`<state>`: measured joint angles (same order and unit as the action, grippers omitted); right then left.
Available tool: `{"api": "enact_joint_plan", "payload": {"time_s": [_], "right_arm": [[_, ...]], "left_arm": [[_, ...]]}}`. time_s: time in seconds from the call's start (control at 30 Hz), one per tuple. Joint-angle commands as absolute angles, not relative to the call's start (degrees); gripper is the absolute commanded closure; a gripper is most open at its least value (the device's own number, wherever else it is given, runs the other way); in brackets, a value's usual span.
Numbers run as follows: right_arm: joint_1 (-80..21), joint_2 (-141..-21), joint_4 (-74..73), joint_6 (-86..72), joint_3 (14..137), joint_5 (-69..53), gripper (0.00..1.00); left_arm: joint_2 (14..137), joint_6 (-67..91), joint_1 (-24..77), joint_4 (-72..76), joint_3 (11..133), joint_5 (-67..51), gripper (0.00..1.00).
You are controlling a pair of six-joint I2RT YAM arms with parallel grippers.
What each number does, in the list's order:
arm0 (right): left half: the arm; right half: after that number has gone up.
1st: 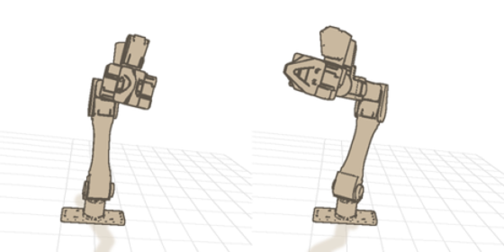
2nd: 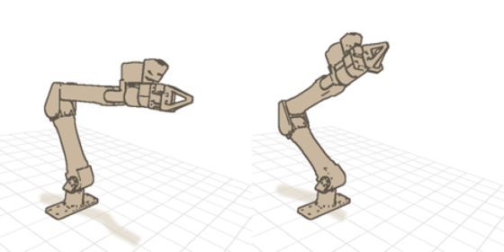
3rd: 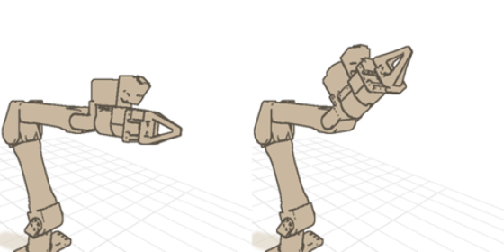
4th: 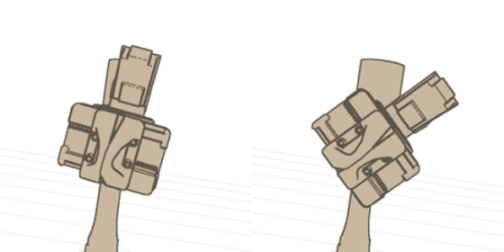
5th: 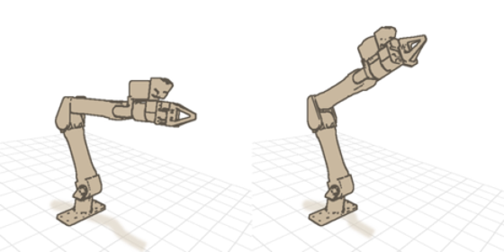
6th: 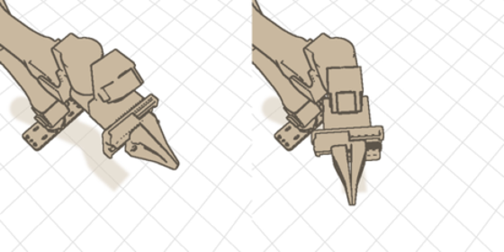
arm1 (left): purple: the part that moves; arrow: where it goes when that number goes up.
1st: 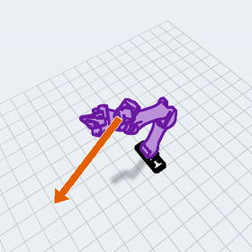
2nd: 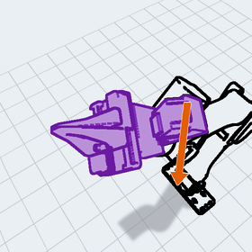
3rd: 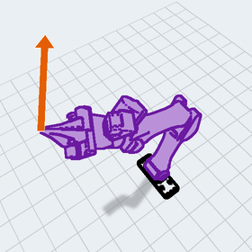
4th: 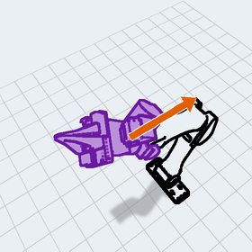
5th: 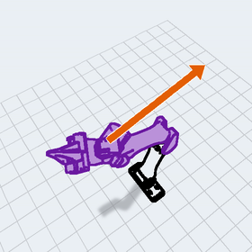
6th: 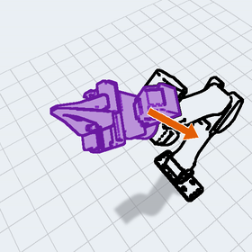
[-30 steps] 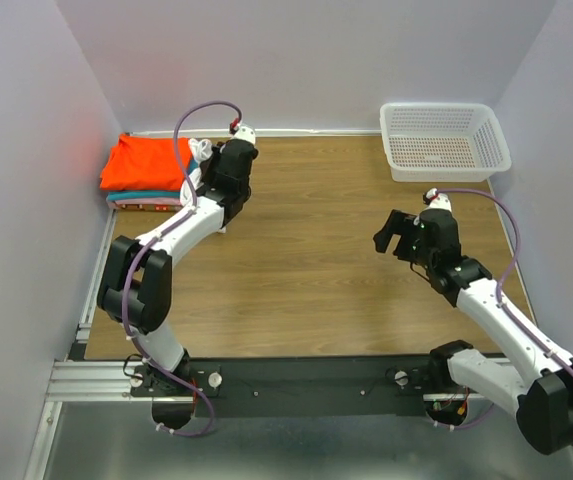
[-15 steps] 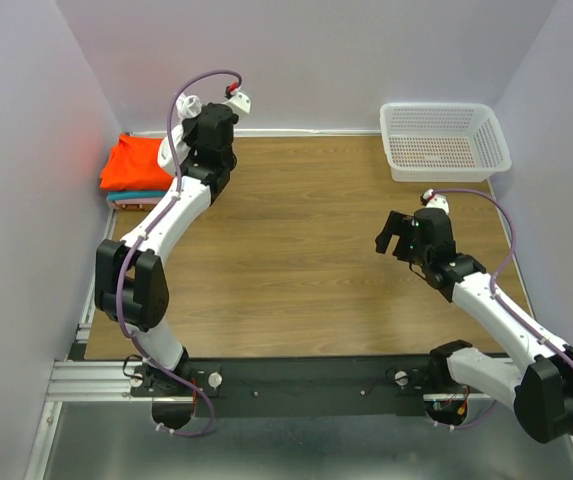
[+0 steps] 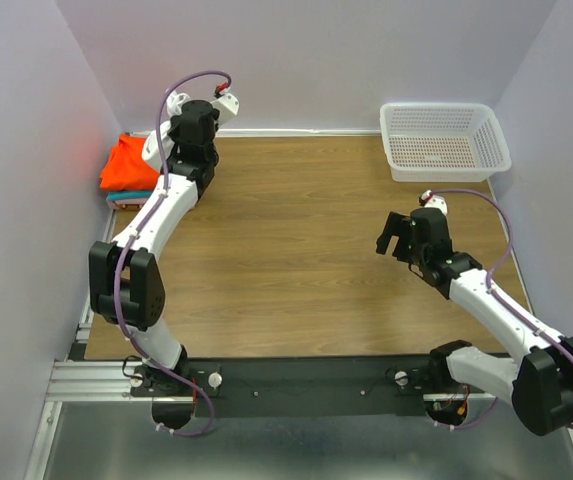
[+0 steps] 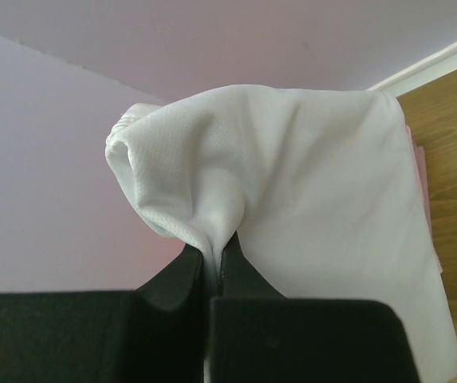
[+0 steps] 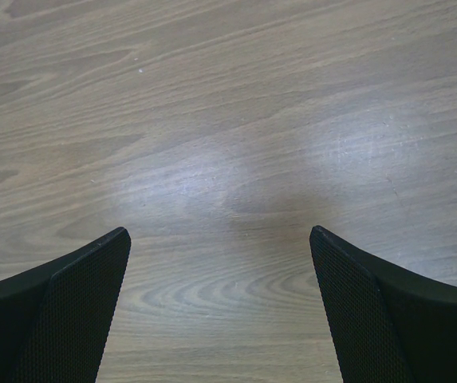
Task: Fold and stack the t-shirts
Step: Neatly place the folded tshirt to the corner
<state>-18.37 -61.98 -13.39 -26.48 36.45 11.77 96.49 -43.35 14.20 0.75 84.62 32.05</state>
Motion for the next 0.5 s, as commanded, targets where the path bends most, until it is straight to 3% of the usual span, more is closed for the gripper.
{"api": "enact_joint_plan", "payload": {"time_s": [0.0, 0.47], "right_arm": [[-18.37, -62.93, -14.5, -26.02, 37.0, 14.5, 0.0], [-18.28, -66.09, -14.5, -26.63, 38.06, 13.98, 0.0]], "left_arm": [[96.5, -46.31, 11.96, 3.34, 86.13, 29.0, 1.0], [107.04, -48.16, 5.72, 5.01, 92.28, 26.63, 1.0]]}}
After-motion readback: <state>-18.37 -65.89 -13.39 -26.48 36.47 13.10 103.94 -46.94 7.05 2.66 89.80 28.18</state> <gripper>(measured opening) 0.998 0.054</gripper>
